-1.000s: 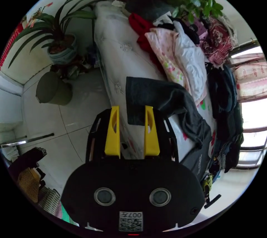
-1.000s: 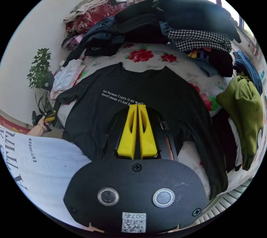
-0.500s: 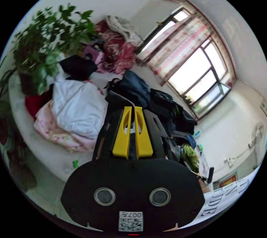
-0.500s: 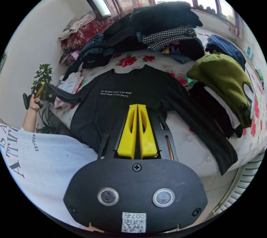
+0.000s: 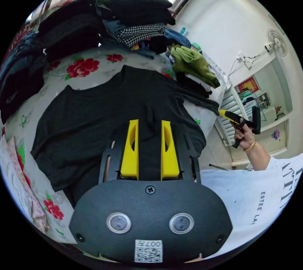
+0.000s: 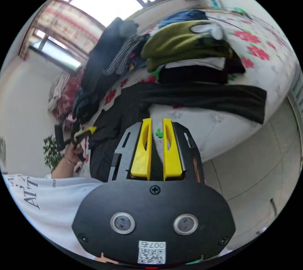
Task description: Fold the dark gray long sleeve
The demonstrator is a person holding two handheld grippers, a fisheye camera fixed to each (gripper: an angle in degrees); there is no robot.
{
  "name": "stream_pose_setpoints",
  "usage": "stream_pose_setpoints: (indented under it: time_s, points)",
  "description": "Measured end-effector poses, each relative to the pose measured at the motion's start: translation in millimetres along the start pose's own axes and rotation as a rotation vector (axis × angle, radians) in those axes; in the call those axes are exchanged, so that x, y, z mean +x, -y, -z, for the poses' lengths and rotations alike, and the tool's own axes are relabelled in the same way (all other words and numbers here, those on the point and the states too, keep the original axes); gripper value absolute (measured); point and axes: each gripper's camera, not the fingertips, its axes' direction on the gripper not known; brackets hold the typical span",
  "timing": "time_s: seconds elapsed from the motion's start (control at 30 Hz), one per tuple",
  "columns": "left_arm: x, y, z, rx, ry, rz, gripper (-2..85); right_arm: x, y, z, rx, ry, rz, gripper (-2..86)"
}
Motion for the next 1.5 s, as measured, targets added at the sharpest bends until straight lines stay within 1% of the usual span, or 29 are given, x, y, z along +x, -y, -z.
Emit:
stream_pose_setpoints:
  time_s: [0.1,0.23,0.3,0.37,0.43,0.5,0.53,0.57,0.63,0.73,0.83,0.9,0.97,1.07,1.13,1.23,1.3,1.33,1.37,1.4,1.43,1.5]
  points:
    - [0,-19,-15,-0.020,0.030,0.039,8.5,56,-5,31,0.116,-0.040,-0.166,4.6]
    - [-18,-40,-5,-0.019,0.111,0.132,7.6,128,-4,60,0.223,-0.136,-0.362,6.8]
    - [-36,-54,5,-0.032,0.162,0.232,7.4,169,2,73,0.268,-0.162,-0.470,7.6]
    - [-49,-65,12,-0.038,0.194,0.315,7.2,191,7,78,0.293,-0.204,-0.518,7.8]
    - [-57,-74,18,-0.025,0.214,0.380,7.0,205,13,75,0.277,-0.239,-0.528,7.6]
    - [-64,-86,22,-0.025,0.263,0.461,6.7,214,23,62,0.204,-0.258,-0.505,6.2]
    - [-65,-89,23,-0.023,0.266,0.480,6.6,214,24,61,0.203,-0.291,-0.504,5.6]
    - [-68,-95,23,-0.023,0.273,0.512,6.5,210,26,61,0.216,-0.333,-0.468,4.8]
    - [-70,-103,21,-0.035,0.293,0.558,6.4,206,31,58,0.186,-0.326,-0.435,3.3]
    - [-74,-114,18,-0.048,0.296,0.614,6.4,191,37,54,0.161,-0.349,-0.324,1.5]
    - [-77,-122,16,-0.058,0.308,0.663,6.4,184,33,66,0.219,-0.267,-0.306,0.6]
    - [-78,-126,17,-0.051,0.322,0.686,6.3,182,25,83,0.317,-0.153,-0.335,0.3]
    - [-80,-129,19,-0.041,0.327,0.697,6.3,178,22,93,0.362,-0.078,-0.350,0.2]
    - [-84,-137,24,-0.017,0.332,0.717,6.3,154,29,109,0.430,0.019,-0.286,0.1]
    - [-87,-143,27,-0.002,0.333,0.731,6.3,126,39,119,0.466,0.066,-0.198,0.0]
    - [-96,-157,31,0.024,0.325,0.762,6.3,56,59,127,0.490,0.146,0.002,-0.1]
    - [-104,-169,34,0.047,0.318,0.781,6.4,-18,69,123,0.482,0.193,0.210,-0.2]
    - [-106,-172,36,0.052,0.317,0.784,6.3,-38,70,120,0.471,0.202,0.263,-0.2]
    - [-110,-178,38,0.064,0.309,0.789,6.3,-80,70,112,0.453,0.220,0.368,-0.2]
    - [-114,-183,39,0.074,0.299,0.792,6.3,-124,67,101,0.431,0.249,0.478,-0.1]
    - [-116,-185,40,0.078,0.295,0.793,6.3,-145,64,94,0.417,0.266,0.531,-0.1]
    - [-123,-193,45,0.104,0.280,0.792,6.3,-228,46,61,0.349,0.336,0.727,0.0]
